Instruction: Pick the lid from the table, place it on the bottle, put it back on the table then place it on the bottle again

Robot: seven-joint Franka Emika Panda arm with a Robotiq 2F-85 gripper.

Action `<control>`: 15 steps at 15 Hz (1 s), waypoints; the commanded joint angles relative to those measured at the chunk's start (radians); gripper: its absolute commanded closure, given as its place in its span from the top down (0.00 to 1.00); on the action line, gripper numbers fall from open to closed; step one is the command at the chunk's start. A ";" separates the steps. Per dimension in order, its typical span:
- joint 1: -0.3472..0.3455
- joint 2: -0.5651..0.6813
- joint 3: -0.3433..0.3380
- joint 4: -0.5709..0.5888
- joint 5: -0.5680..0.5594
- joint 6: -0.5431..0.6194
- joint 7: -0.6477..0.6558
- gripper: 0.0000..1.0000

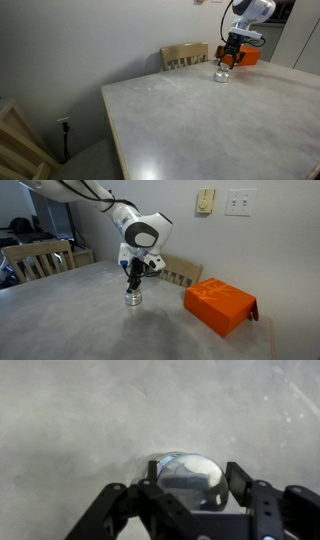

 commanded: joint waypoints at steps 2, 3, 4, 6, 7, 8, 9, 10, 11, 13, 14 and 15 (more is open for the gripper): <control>0.001 0.054 0.000 0.087 -0.027 -0.071 0.022 0.44; 0.002 0.061 0.000 0.096 -0.028 -0.074 0.023 0.44; 0.002 0.071 0.000 0.107 -0.031 -0.081 0.024 0.44; 0.003 0.088 0.001 0.130 -0.034 -0.094 0.026 0.44; 0.003 0.095 0.001 0.139 -0.035 -0.101 0.027 0.44; 0.004 0.102 0.000 0.152 -0.038 -0.107 0.029 0.44; 0.004 0.108 0.000 0.163 -0.042 -0.115 0.033 0.44; 0.004 0.113 -0.002 0.171 -0.047 -0.119 0.036 0.44; 0.004 0.116 -0.003 0.181 -0.051 -0.125 0.039 0.44; 0.003 0.124 -0.004 0.200 -0.059 -0.138 0.046 0.44; 0.002 0.127 -0.004 0.207 -0.063 -0.142 0.049 0.44; 0.002 0.127 -0.005 0.212 -0.067 -0.146 0.053 0.44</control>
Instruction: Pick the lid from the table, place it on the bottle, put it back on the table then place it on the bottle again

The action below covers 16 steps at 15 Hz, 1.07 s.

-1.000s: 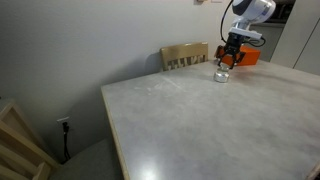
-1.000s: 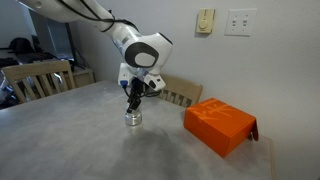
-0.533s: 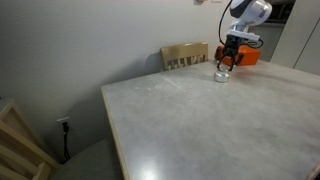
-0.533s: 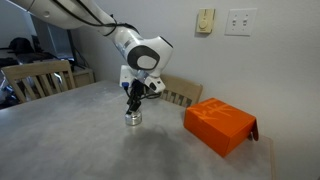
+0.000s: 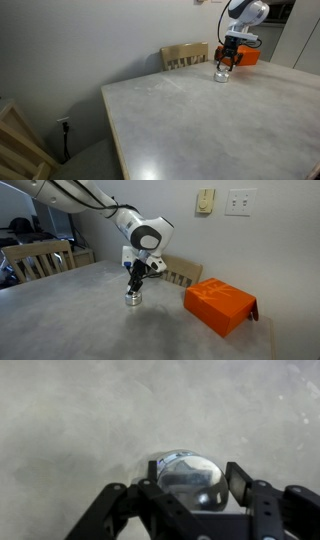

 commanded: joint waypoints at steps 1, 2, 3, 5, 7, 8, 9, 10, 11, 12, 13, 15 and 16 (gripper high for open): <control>-0.002 0.028 -0.005 0.067 -0.024 -0.053 0.026 0.44; -0.002 0.031 -0.005 0.075 -0.028 -0.057 0.029 0.44; -0.002 0.033 -0.004 0.082 -0.031 -0.061 0.030 0.44; -0.001 0.041 -0.002 0.097 -0.037 -0.073 0.032 0.44; -0.001 0.052 0.001 0.114 -0.038 -0.088 0.029 0.44; 0.000 0.060 0.002 0.124 -0.038 -0.093 0.029 0.44; 0.000 0.067 0.003 0.131 -0.037 -0.097 0.029 0.44; 0.000 0.073 0.004 0.137 -0.037 -0.100 0.029 0.44; 0.000 0.077 0.005 0.141 -0.037 -0.104 0.029 0.44; 0.001 0.084 0.005 0.149 -0.037 -0.107 0.030 0.44; 0.001 0.088 0.006 0.153 -0.037 -0.111 0.030 0.44; 0.003 0.095 0.006 0.164 -0.038 -0.119 0.031 0.44; 0.005 0.100 0.007 0.171 -0.038 -0.120 0.031 0.44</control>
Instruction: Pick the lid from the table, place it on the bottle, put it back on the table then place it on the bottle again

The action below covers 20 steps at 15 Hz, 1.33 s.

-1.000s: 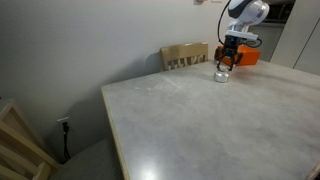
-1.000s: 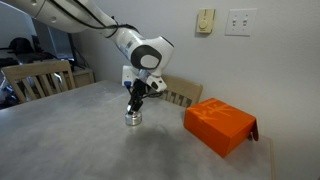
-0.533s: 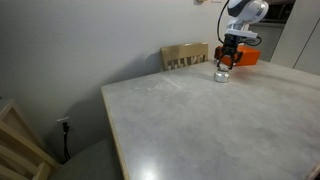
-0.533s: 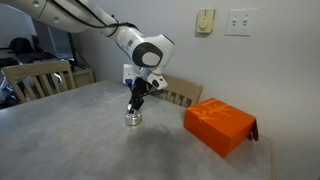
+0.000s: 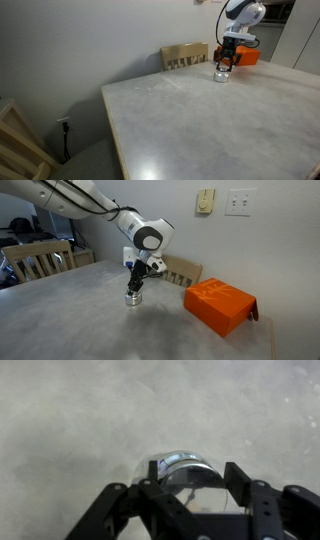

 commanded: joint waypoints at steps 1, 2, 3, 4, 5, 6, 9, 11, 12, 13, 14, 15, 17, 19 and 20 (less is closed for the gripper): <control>0.001 0.033 0.006 0.059 -0.015 -0.043 0.014 0.44; 0.002 0.034 0.006 0.061 -0.015 -0.043 0.015 0.44; 0.003 0.034 0.007 0.062 -0.015 -0.043 0.015 0.44; 0.004 0.033 0.007 0.061 -0.016 -0.043 0.015 0.44; 0.006 0.032 0.007 0.061 -0.016 -0.043 0.015 0.44; 0.008 0.032 0.007 0.062 -0.017 -0.043 0.016 0.44; 0.019 0.032 0.009 0.064 -0.020 -0.045 0.016 0.44; 0.029 0.033 0.011 0.064 -0.021 -0.045 0.015 0.44; 0.037 0.033 0.013 0.061 -0.022 -0.042 0.015 0.44; 0.044 0.031 0.015 0.057 -0.023 -0.042 0.013 0.44; 0.052 0.031 0.018 0.054 -0.022 -0.040 0.012 0.44; 0.062 0.033 0.022 0.054 -0.022 -0.039 0.010 0.44; 0.085 0.037 0.028 0.056 -0.027 -0.043 0.009 0.44; 0.109 0.037 0.028 0.062 -0.040 -0.046 0.006 0.44; 0.118 0.032 0.025 0.062 -0.047 -0.039 0.006 0.44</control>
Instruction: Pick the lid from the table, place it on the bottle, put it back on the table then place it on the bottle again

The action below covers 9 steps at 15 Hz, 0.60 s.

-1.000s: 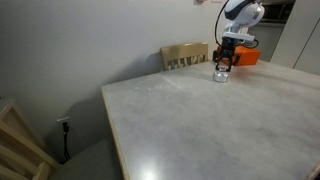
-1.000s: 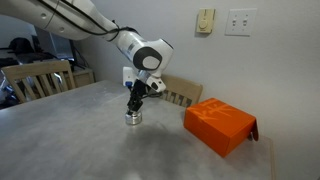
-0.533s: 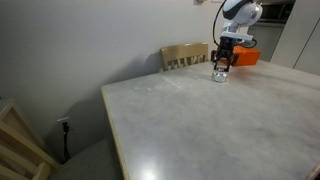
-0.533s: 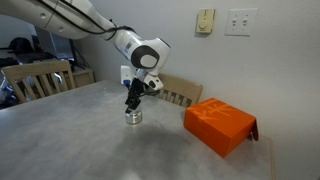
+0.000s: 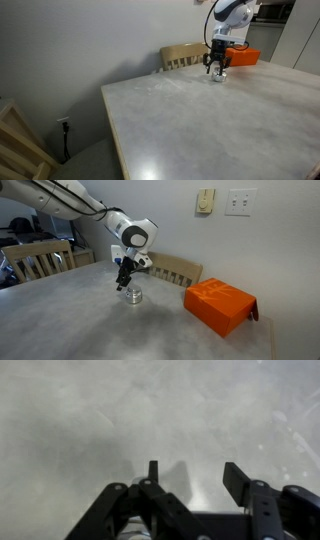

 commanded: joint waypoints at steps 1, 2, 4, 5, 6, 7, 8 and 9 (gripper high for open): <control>0.021 0.005 0.003 0.039 -0.044 -0.014 0.005 0.44; 0.025 -0.005 -0.001 0.036 -0.054 -0.004 0.002 0.44; 0.020 -0.025 -0.005 0.038 -0.066 0.016 0.003 0.42; 0.014 -0.032 -0.009 0.042 -0.071 0.022 0.004 0.35; 0.010 -0.049 -0.024 0.033 -0.061 0.038 -0.001 0.28; -0.002 -0.061 -0.031 0.030 -0.053 0.059 0.000 0.21; -0.010 -0.067 -0.040 0.030 -0.049 0.077 0.001 0.14; -0.020 -0.075 -0.048 0.027 -0.046 0.096 0.002 0.05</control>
